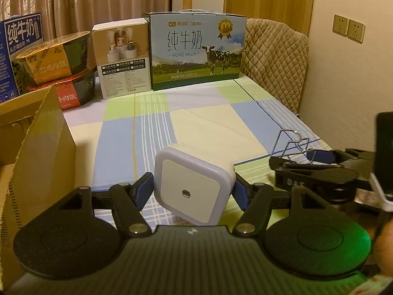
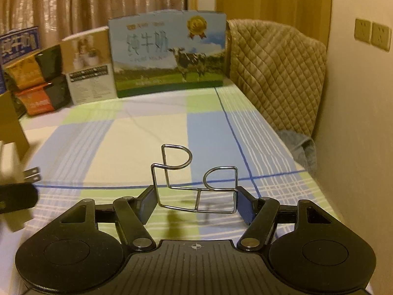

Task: Organize rigid objects
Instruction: 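Carry the night light with the left gripper and the stand with the right toward the box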

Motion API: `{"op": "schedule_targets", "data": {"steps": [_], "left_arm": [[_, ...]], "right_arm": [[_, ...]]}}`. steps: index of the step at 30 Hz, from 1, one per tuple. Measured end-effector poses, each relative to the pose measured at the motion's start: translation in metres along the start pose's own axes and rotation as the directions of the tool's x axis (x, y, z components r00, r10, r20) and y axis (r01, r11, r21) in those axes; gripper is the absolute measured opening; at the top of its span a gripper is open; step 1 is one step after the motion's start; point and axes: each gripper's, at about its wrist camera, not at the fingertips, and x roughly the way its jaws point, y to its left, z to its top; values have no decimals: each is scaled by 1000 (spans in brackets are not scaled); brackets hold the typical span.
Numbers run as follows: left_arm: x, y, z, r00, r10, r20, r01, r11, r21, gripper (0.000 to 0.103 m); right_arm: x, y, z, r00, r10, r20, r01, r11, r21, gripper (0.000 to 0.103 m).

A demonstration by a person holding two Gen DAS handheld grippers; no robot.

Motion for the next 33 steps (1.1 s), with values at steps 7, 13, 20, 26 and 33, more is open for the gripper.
{"op": "schedule_targets", "data": {"steps": [7, 13, 20, 26, 33], "left_arm": [[-11, -5, 1, 1000, -9, 16, 9, 1000, 18, 63], [-32, -13, -2, 999, -17, 37, 16, 999, 30, 63], [-77, -23, -12, 998, -22, 53, 21, 1000, 18, 63], [-117, -28, -24, 998, -28, 50, 27, 1000, 13, 63], [-162, -16, -20, 997, -25, 71, 24, 1000, 16, 63]], "right_arm": [[-34, 3, -3, 1000, 19, 20, -19, 1000, 2, 65], [-76, -3, -12, 999, 19, 36, -21, 998, 55, 65], [-115, -5, -24, 999, 28, 32, -31, 997, 73, 65], [-146, -1, -29, 998, 53, 35, -56, 995, 77, 65], [-183, 14, -19, 992, 120, 50, -121, 992, 26, 65]]}}
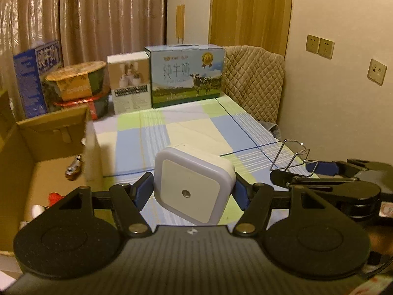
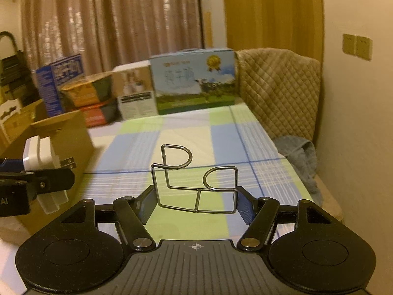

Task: Organize rigid objects
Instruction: 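Carry the night light with the left gripper and the stand with the right toward the box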

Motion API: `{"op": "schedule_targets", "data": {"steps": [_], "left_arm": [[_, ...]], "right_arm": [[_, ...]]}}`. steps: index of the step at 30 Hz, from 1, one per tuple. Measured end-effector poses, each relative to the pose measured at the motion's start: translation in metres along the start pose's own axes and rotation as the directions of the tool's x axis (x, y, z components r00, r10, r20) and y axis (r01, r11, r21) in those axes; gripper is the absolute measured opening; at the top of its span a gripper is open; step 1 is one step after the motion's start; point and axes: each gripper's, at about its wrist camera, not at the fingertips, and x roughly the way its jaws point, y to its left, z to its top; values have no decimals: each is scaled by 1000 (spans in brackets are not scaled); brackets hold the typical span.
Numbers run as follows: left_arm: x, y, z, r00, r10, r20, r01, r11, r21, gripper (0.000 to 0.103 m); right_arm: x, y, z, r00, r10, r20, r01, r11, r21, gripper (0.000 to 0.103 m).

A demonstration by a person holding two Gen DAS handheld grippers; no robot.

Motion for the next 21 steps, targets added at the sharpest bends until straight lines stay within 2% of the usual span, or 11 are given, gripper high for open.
{"op": "schedule_targets", "data": {"steps": [3, 10, 21], "left_arm": [[-18, 13, 5, 1000, 3, 7, -3, 1000, -15, 63], [-59, 47, 15, 997, 66, 28, -65, 998, -20, 63], [-104, 151, 24, 984, 179, 2, -178, 982, -70, 63]], "right_arm": [[-11, 11, 6, 1000, 31, 2, -30, 999, -22, 65], [-26, 55, 20, 990, 139, -12, -139, 988, -64, 65], [-28, 137, 46, 955, 294, -34, -295, 938, -184, 65]]}}
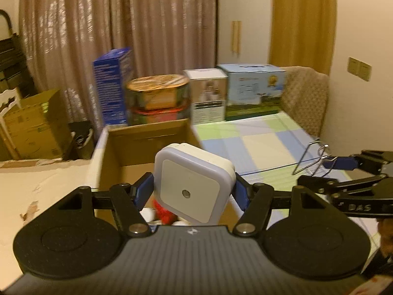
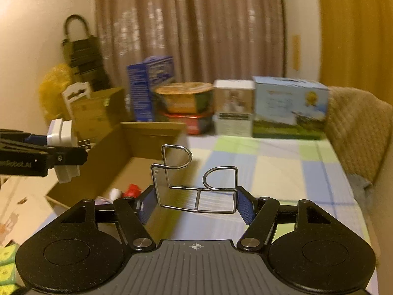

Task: Organize rigid objects
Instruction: 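Carry the night light with the left gripper and the stand with the right toward the box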

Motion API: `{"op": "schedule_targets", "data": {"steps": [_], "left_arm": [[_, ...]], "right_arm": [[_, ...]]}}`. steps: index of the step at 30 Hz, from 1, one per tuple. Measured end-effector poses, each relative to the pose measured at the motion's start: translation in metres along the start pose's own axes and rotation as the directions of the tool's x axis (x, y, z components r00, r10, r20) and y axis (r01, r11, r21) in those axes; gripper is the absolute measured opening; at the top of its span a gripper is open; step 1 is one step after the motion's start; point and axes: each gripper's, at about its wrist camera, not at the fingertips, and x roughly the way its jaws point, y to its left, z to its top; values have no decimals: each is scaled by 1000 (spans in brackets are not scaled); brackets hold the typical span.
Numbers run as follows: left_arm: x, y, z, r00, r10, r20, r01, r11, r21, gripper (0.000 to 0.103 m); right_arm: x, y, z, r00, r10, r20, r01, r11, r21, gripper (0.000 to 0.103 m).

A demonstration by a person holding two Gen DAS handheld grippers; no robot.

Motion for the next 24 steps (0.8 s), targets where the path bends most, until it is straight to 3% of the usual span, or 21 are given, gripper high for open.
{"op": "schedule_targets", "data": {"steps": [10, 24], "left_arm": [[24, 66, 15, 999, 30, -44, -31, 999, -19, 63], [104, 90, -2, 990, 32, -136, -32, 999, 7, 63]], "right_arm": [[56, 50, 22, 993, 109, -41, -113, 986, -122, 65], [138, 75, 21, 980, 152, -128, -177, 962, -207, 65]]}}
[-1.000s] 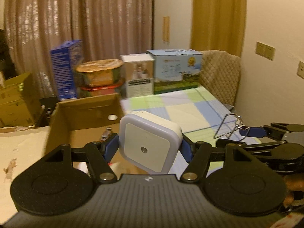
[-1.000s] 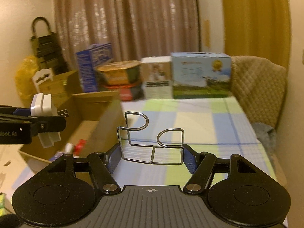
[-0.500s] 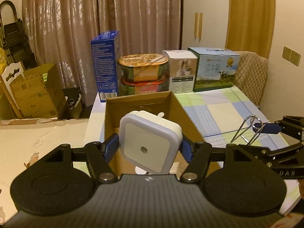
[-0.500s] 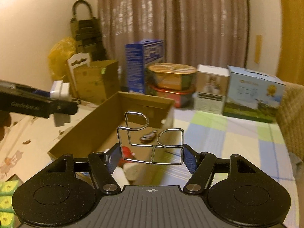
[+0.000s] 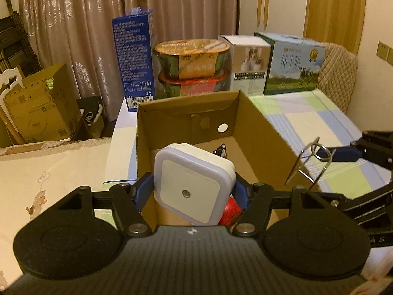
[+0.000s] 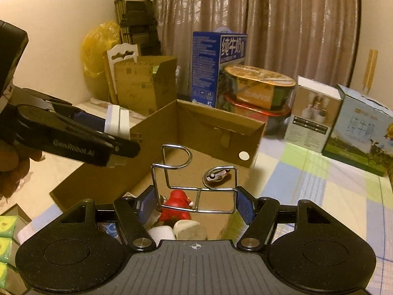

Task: Organize rigid objects
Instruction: 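Carry the night light with the left gripper and the stand with the right toward the box, then lower the night light into the box and open the left gripper while the right releases the stand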

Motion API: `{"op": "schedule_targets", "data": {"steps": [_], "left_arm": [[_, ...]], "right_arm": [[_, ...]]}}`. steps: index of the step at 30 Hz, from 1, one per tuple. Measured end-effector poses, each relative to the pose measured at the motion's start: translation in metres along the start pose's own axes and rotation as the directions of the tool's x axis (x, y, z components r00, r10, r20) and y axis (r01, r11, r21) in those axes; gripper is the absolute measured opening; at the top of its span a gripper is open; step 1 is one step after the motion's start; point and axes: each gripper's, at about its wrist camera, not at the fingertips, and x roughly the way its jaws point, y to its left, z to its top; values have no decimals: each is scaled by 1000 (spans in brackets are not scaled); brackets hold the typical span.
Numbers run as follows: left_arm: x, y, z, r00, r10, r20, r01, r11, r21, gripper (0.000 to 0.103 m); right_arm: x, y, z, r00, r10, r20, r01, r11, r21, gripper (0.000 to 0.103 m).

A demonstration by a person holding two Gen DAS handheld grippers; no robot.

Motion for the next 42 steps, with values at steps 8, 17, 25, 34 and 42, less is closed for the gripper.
{"op": "schedule_targets", "data": {"steps": [8, 17, 25, 34, 42], "left_arm": [[24, 5, -4, 1000, 6, -28, -6, 1000, 11, 63], [30, 6, -4, 999, 3, -39, -3, 1000, 15, 63], [33, 7, -3, 999, 4, -42, -3, 1000, 20, 63], [48, 9, 2, 998, 15, -58, -13, 1000, 25, 64], [47, 13, 8, 999, 46, -13, -46, 999, 10, 73]], "right_arm": [[24, -7, -4, 1000, 6, -13, -6, 1000, 5, 65], [32, -5, -6, 1000, 13, -14, -13, 1000, 19, 65], [33, -6, -6, 1000, 10, -11, -9, 1000, 25, 65], [37, -11, -3, 1000, -3, -2, 3, 999, 39, 65], [37, -16, -2, 1000, -9, 4, 9, 998, 54, 65]]}}
